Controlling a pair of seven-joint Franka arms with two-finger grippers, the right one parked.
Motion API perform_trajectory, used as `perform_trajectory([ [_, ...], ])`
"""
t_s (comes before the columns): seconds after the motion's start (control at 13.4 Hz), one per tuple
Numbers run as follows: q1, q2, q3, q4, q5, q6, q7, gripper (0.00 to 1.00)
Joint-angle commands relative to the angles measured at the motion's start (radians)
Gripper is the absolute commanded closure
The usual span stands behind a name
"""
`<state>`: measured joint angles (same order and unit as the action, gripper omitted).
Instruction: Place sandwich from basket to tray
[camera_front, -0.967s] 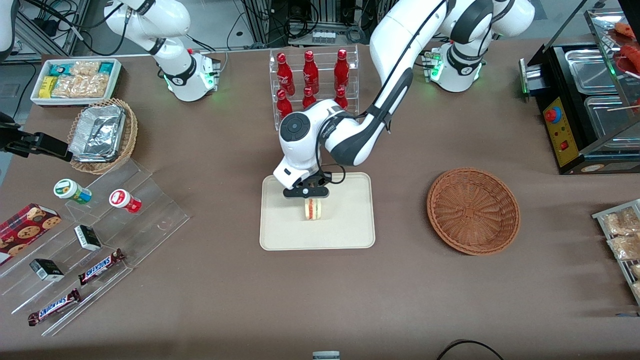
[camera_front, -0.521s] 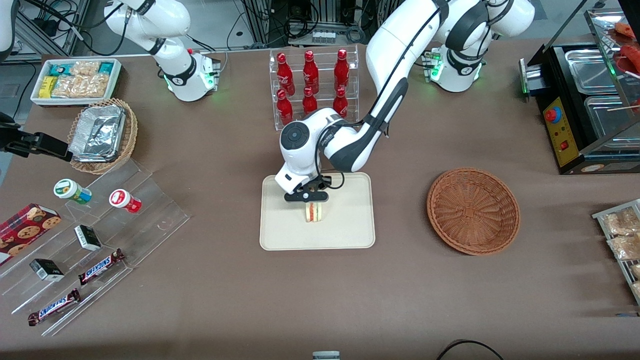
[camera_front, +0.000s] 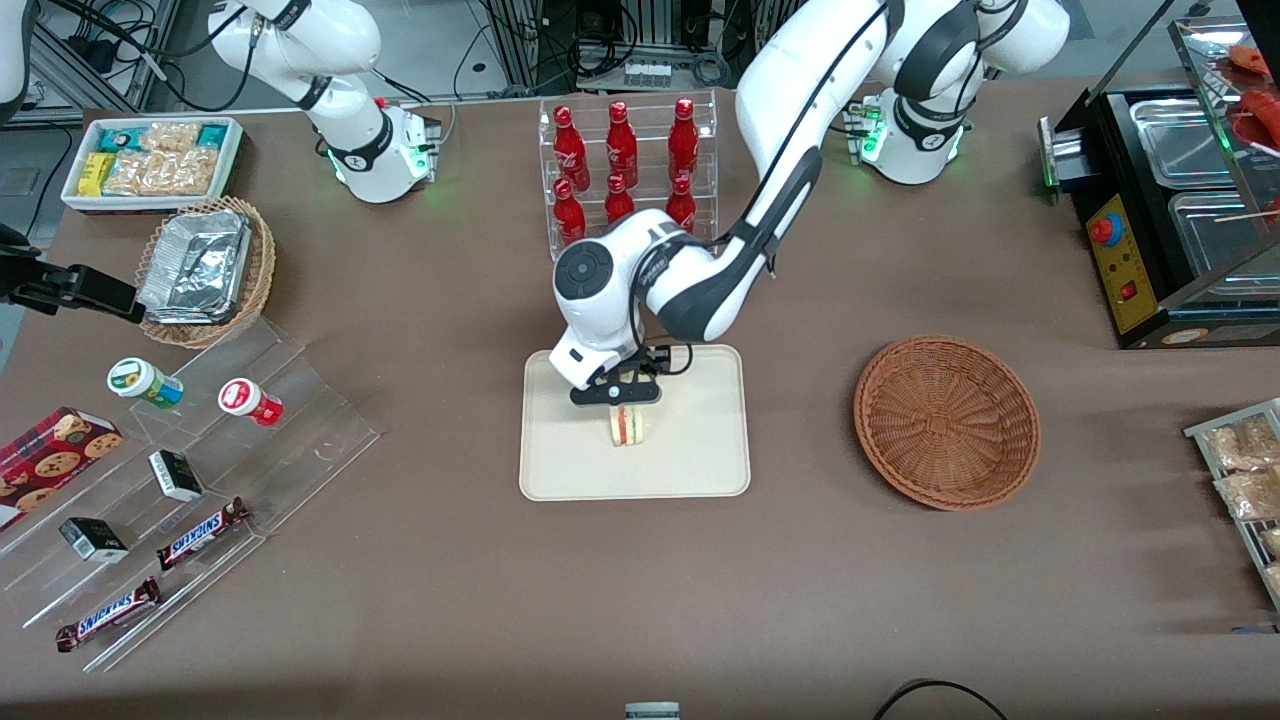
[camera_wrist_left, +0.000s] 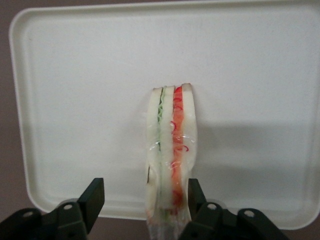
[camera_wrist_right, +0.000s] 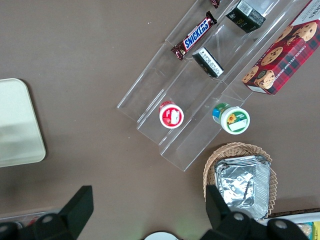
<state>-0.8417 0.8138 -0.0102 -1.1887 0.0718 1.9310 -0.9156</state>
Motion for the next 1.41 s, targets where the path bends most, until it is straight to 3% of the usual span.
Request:
perform_trajectory([
  [0.0, 0.056, -0.192, 0.004, -0.009, -0.049, -0.178, -0.034, 0.00],
  [0.37, 0.248, -0.461, 0.003, -0.043, -0.056, -0.450, -0.022, 0.00],
  [0.52, 0.312, -0.556, 0.004, -0.124, -0.046, -0.466, 0.016, 0.00],
  [1.04, 0.613, -0.838, 0.004, -0.443, -0.053, -0.461, 0.542, 0.00],
  [1.34, 0.745, -0.901, 0.004, -0.512, -0.059, -0.464, 0.780, 0.00],
])
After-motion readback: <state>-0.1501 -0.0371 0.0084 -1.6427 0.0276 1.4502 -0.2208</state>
